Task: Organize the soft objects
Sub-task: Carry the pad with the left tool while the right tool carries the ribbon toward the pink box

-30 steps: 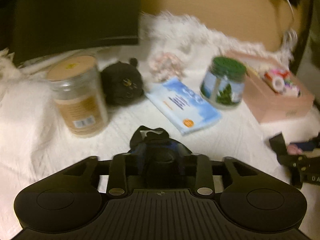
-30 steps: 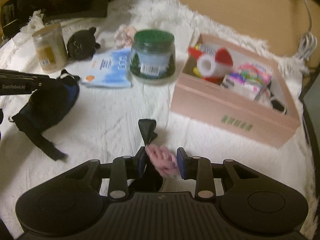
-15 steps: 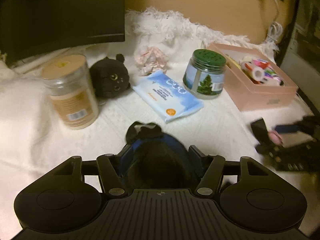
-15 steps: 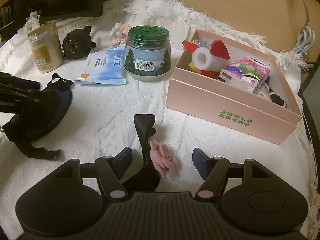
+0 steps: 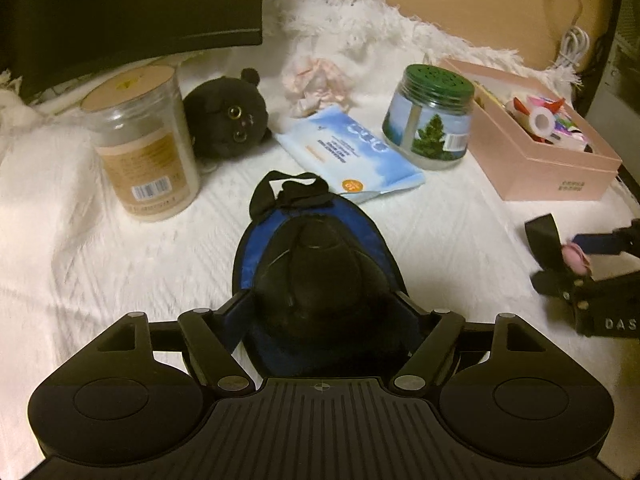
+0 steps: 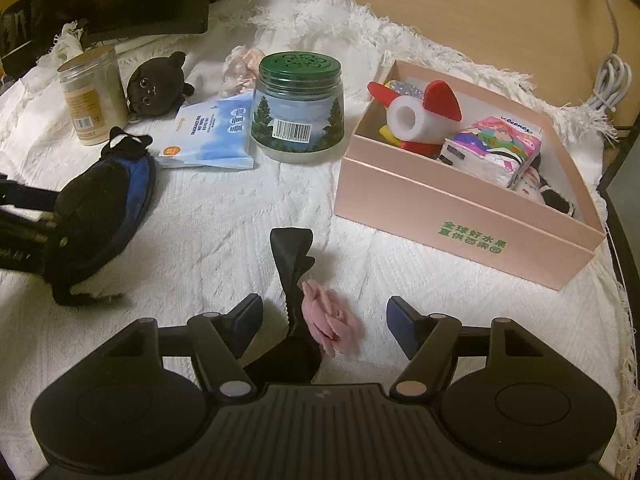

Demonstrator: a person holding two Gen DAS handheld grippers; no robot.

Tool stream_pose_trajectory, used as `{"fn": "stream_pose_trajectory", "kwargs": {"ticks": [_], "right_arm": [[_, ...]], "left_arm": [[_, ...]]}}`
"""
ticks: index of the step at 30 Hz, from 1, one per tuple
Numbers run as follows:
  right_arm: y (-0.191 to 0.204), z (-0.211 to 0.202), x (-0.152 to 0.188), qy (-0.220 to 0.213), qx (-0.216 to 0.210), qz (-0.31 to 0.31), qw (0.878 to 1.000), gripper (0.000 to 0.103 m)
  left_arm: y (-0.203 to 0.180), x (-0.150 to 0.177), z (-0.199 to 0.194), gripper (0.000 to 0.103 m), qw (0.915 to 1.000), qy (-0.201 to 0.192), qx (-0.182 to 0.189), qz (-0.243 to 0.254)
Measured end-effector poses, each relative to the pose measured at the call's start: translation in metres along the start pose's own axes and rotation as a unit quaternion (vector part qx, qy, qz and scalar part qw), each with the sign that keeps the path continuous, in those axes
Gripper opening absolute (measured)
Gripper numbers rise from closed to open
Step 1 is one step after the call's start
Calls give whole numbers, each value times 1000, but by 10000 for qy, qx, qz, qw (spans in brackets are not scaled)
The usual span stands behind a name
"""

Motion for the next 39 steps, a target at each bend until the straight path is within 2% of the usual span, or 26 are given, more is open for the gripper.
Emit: {"fn": "stream_pose_trajectory", "kwargs": {"ticks": [2,7,8,9,11,14,20,26,32,36,39], "right_arm": [[-1,-1,0,4,-18,42,10000,69],[1,-2,2,-12,-24,80,10000,69],[1,-1,1,-4,-21,71,10000,68],[2,-1,1,-9,-39,69,10000,65],[4,-1,0,2,-84,39,10000,46],[11,-2,-2,81,-177,-7,9998,33],[21,-11,-10,125,-149,-186,9996,31],[26,-23,-22,24,-83,-360,9993,31],[29,-30,-29,31,-61,-469,9989,31],[32,-34,-32,41,-59,-540,9985,31],[32,-42,-38,-1,-144,-524,9985,31]], "left_arm": [[-2,-3,4,80,10000,-26,-28,38],[-9,-5,15,97,9997,-74,-75,238],[-11,-5,17,98,9994,-102,-99,309],[-12,-5,19,98,9989,-158,-155,401],[-12,-4,20,98,9983,-282,-183,474],[-8,-5,20,95,9982,-388,-166,433],[2,-3,15,82,9969,-637,-147,426],[15,-1,9,81,9983,-558,-70,154],[24,-8,-9,81,9975,-713,-8,6],[24,-19,-29,81,9963,-857,99,-18],[21,-40,-48,81,9941,-1046,285,-68]]}}
Point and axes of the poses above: each gripper's, at about its wrist camera, not at the fingertips, and z roughly the way its jaws point, y to its left, x to its underside, the point moved 9 cm from there along z, roughly the way its jaws point, and after that the axes turned 15 degrees about -x, right-handed, at the moved point
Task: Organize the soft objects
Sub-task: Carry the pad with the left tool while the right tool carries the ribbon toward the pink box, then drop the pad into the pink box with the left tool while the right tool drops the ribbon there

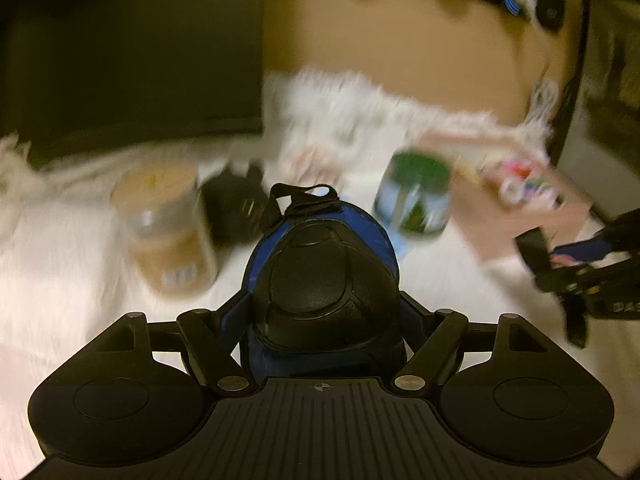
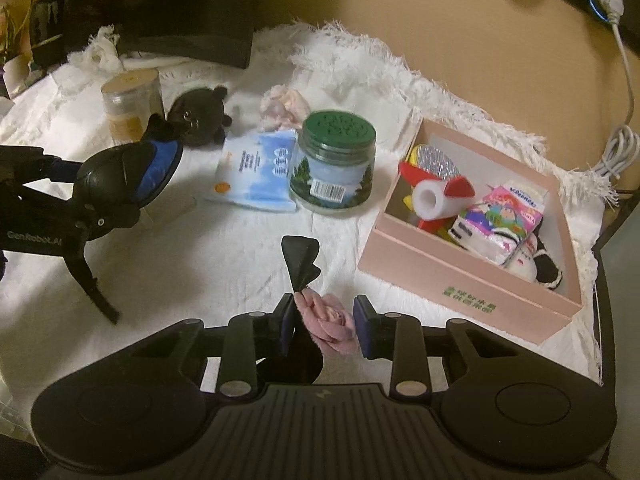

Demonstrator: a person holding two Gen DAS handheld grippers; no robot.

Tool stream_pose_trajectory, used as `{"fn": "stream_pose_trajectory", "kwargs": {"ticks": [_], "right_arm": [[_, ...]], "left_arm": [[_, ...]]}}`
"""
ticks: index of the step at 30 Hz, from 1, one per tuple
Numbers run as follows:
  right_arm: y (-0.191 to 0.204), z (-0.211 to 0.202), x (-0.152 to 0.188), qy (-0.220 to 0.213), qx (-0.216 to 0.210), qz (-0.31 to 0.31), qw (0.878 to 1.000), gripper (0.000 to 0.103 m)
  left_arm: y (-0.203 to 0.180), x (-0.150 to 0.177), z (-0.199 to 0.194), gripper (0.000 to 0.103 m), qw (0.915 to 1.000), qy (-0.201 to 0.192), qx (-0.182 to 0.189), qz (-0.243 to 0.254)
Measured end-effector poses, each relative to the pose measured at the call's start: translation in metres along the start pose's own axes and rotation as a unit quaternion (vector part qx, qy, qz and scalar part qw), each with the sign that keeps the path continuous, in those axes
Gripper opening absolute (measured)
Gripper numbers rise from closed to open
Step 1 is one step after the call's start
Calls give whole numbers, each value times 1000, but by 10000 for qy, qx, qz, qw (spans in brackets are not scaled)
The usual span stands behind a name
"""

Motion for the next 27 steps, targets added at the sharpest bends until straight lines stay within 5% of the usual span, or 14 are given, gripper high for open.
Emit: {"fn": "stream_pose_trajectory", "kwargs": {"ticks": [6,13,18,23,27], "right_arm": [[-26,-51,-60,-663,31,32,9978,31],[-110,-137,-136,-1488,987,98,9839,31],[-158,-152,-127,-1468,1626,509,9744,31],[-191,-128,-82,-1030,1592,1222,9742,31],[-203,-106,-57,-709,1582,1364,9754,31]], "left_arm": [[-29,-93,-24,81,9957,-665,641,-102],[-101,-183,-5,82,9806,-903,1691,-419],[-173,-184,53,85,9673,-504,2376,-737],[-236,-127,137,88,9784,724,1923,-204],[-253,-111,146,88,9797,697,1877,114]]}}
Point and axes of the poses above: each gripper's, at about its wrist camera, not at the fingertips, and z roughly the way its jaws point, y to its left, x to its underside, the point moved 9 cm from there along z, roughly the way its jaws point, and after that the axes turned 15 degrees about -x, right-handed, at the moved point
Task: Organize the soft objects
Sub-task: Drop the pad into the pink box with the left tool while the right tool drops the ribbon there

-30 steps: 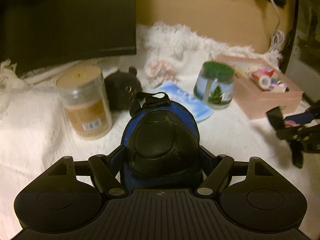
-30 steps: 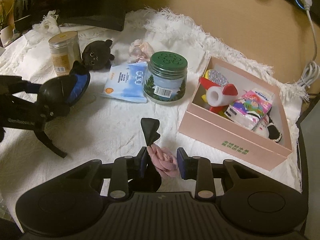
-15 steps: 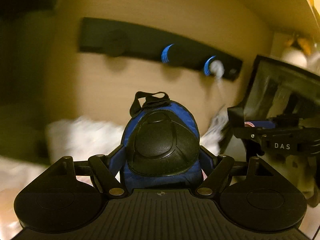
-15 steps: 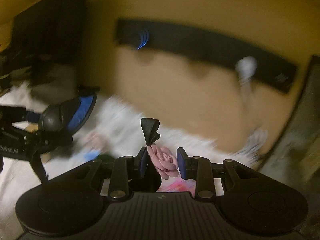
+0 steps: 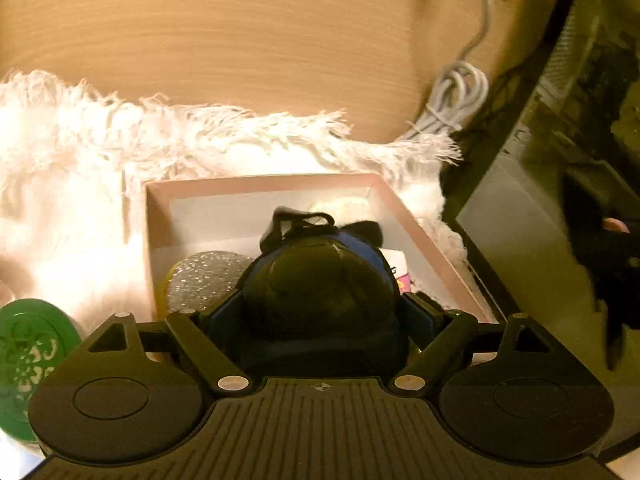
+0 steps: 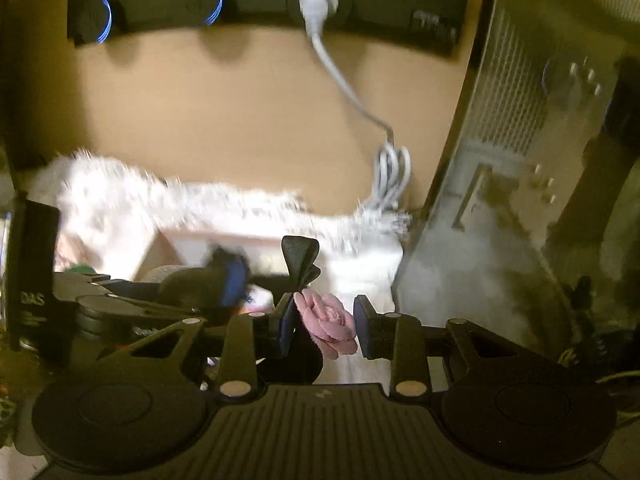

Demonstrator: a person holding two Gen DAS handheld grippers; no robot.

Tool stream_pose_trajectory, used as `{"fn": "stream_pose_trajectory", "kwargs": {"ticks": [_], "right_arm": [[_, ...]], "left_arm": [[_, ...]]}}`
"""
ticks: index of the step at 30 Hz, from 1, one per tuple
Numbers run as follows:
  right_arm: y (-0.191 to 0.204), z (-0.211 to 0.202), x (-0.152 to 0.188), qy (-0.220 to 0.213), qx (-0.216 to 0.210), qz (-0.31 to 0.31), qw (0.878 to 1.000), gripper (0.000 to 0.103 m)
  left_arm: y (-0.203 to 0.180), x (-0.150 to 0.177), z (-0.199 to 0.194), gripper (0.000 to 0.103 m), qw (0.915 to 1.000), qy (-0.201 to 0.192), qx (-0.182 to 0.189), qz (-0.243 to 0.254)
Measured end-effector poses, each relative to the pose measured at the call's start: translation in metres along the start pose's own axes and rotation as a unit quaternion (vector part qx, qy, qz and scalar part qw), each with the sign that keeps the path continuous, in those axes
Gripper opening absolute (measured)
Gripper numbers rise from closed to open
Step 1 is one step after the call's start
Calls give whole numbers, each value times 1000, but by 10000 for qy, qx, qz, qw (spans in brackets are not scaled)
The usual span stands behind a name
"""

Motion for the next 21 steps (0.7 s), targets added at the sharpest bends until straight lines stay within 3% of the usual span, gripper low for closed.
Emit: {"fn": "stream_pose_trajectory", "kwargs": {"ticks": [4,11,15,18,20,21], "right_arm": [[0,20,0,28,-115,-35,9999,31],[17,89,-20,103,-55,-120,9999,31],[25,137,-14,871,-420,-2,9953,31],[21,152,-5,1076,-489,115,9929,38],[22,146,-6,1018,-597,117,9929,64],[23,141,-8,943,-675,144,9931,69]], "left_arm": [[4,-2,-9,88,9998,-25,170,-70],[17,2,-23,88,9996,-193,-121,141],[12,15,-20,89,9984,-190,-170,505],[14,13,-25,89,9993,-230,-34,288],[16,10,-31,87,9992,-351,5,212],[16,8,-34,86,9989,-408,14,210]]}}
Point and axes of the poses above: each gripper's, at about its wrist camera, not at the fingertips, and z roughly the way its jaws point, y to its left, x to its underside, the point moved 9 cm from there along z, roughly the way its jaws point, and after that the axes turned 15 degrees about -x, right-handed, at the moved point
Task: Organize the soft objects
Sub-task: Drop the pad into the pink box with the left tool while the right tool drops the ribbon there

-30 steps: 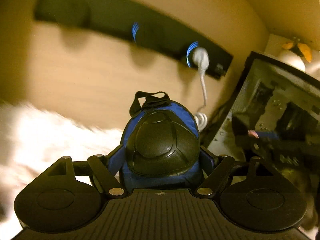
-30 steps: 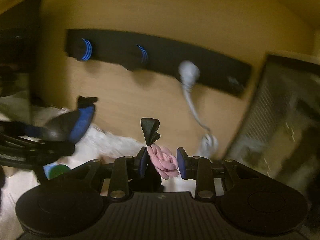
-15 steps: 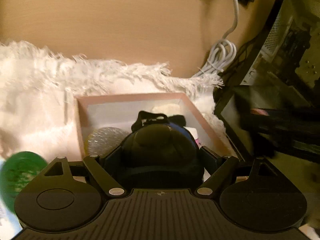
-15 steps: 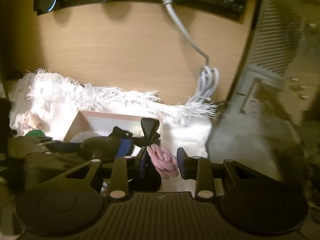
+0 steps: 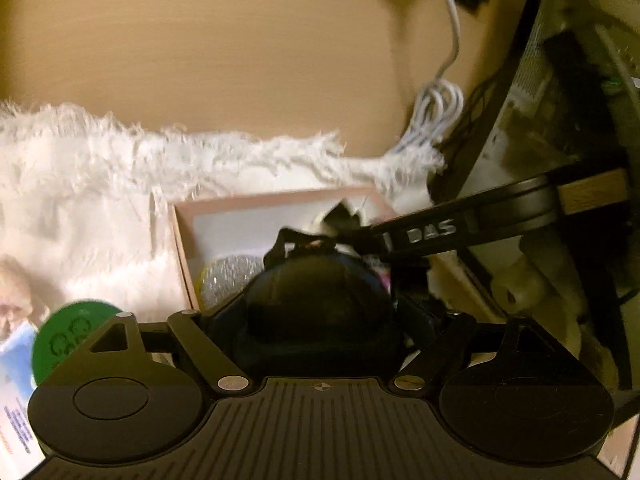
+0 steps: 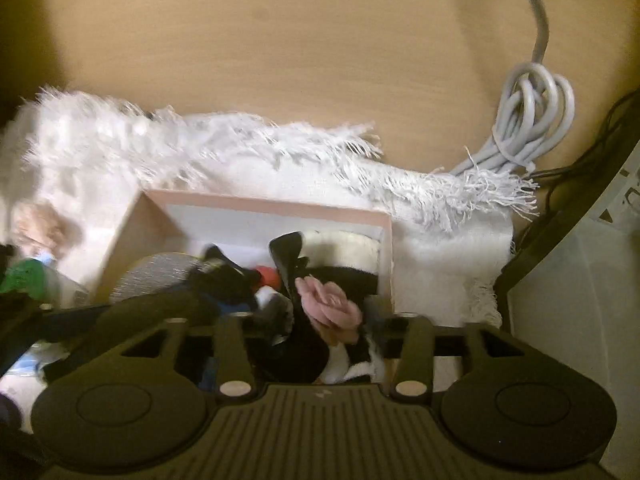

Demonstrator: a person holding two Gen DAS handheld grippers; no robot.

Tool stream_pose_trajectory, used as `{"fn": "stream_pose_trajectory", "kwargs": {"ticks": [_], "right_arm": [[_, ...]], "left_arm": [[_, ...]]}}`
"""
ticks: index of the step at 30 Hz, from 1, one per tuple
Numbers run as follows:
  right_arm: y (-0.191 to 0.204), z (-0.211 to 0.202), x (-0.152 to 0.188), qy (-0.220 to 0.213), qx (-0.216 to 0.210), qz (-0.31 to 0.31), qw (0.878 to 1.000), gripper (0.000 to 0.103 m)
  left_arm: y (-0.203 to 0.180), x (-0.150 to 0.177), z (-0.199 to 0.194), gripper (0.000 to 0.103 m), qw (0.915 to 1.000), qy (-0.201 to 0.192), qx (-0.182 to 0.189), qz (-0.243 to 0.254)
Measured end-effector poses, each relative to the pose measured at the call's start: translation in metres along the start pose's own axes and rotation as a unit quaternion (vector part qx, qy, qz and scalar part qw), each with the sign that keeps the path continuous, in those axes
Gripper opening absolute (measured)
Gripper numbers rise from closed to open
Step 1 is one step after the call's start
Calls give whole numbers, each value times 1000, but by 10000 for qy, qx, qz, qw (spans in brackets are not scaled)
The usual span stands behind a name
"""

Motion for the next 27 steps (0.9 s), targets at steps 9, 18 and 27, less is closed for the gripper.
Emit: {"fn": "stream_pose_trajectory", "kwargs": {"ticks": [9,18,27], "right_arm": [[8,-97,8,-1360,470,188,9894,87],[34,-120,100,-1313,593,-225,9893,87],[81,-101,148,-1098,121,-651,9917,87]], "left_arm": [[18,-26,-42,86,9947,-714,8,-745],[69,-7,-101,86,9839,-978,-394,-1446],[224,82,-209,80,9444,-888,-2416,-2048]]}}
Point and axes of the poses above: each gripper's, at about its wrist camera, not at the fingertips, and z roughly the way its jaws point, y to its left, x to its underside, the point moved 9 cm from there along z, roughly the way its jaws point, and after that the axes turned 15 degrees about -x, right-handed, at the moved point
